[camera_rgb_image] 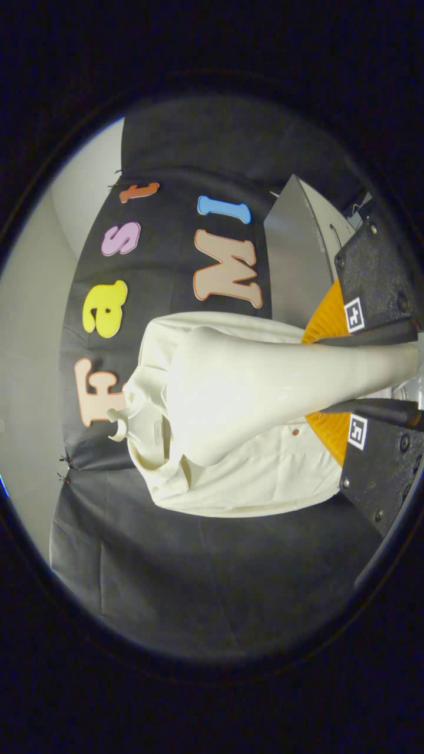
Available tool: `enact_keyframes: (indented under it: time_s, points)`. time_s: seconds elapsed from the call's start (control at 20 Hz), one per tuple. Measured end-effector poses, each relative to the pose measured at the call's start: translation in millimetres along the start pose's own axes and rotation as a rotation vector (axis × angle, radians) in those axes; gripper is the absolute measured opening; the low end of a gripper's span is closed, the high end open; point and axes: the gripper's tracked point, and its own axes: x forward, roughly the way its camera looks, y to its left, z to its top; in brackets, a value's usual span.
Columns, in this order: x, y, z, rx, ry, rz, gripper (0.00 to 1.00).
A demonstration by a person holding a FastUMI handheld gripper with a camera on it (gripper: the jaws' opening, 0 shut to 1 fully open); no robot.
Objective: Iron the clothes twice with a garment steamer, once on the left side and once on the right side.
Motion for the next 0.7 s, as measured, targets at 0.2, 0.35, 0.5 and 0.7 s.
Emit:
enact_keyframes:
  time_s: [0.2, 0.35, 0.5, 0.7]
  points:
    - [1, 38, -3, 0.053, -0.024, 0.023, 0.36]
    - [11, 61, -13, 0.061, -0.019, 0.02, 0.36]
    - [29, 85, -27, 0.05, 0.012, 0.037, 0.36]
    - [58, 108, -38, 0.036, 0.044, 0.026, 0.36]
